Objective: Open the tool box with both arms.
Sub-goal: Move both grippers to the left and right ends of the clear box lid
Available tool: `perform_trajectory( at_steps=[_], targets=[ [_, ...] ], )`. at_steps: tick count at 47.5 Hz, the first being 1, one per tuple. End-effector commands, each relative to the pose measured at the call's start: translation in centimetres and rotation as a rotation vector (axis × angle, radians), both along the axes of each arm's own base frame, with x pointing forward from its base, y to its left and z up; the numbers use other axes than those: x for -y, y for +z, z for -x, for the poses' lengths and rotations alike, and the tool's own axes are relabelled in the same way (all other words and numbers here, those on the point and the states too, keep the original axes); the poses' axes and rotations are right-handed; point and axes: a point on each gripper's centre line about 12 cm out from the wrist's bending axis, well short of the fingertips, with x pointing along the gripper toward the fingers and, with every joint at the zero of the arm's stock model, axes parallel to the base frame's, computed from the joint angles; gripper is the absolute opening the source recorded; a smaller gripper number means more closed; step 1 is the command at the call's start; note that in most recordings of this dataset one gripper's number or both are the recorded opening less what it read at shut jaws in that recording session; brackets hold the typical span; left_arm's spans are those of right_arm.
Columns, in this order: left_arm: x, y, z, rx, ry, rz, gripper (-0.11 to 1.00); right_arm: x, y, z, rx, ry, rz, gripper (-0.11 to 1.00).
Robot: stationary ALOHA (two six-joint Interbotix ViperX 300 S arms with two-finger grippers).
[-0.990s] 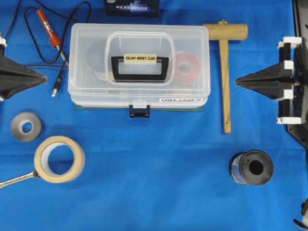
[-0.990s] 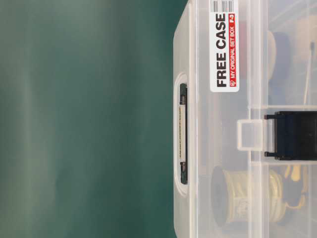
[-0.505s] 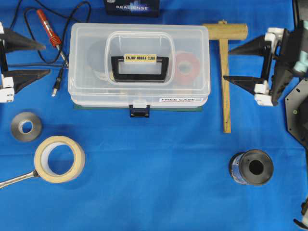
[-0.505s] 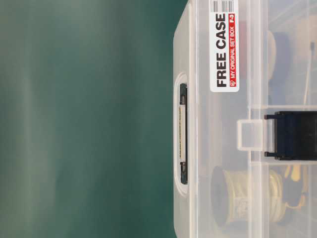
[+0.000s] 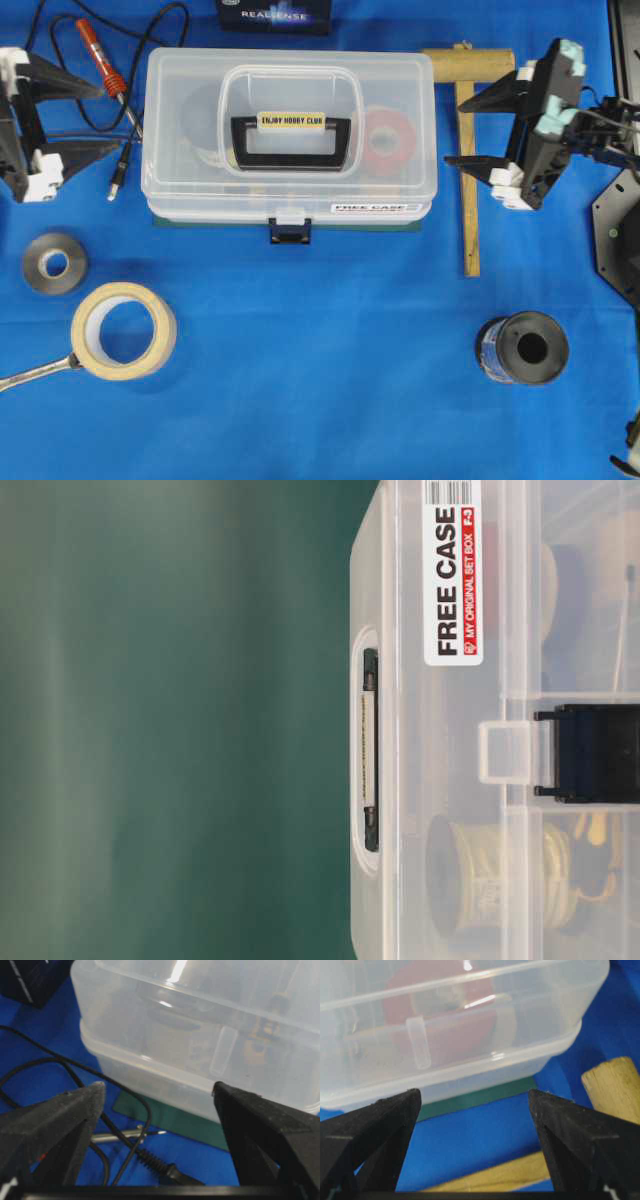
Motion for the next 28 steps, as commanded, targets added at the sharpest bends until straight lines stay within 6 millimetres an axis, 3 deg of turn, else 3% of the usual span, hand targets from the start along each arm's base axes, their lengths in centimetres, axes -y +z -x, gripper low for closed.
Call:
perform_trajectory(
  at_steps=[1,28],
  targets=[
    [-0.4,0.3,-0.9,0.008,0.002,-0.001,0.90,0.4,0.8,-1.1,0.031,-0.005,0.008,0.85],
    [-0.1,0.2,-4.2,0.026,-0.056,-0.008,0.90,0.9,1.3,-2.1,0.085,-0.010,0.027,0.85]
  ],
)
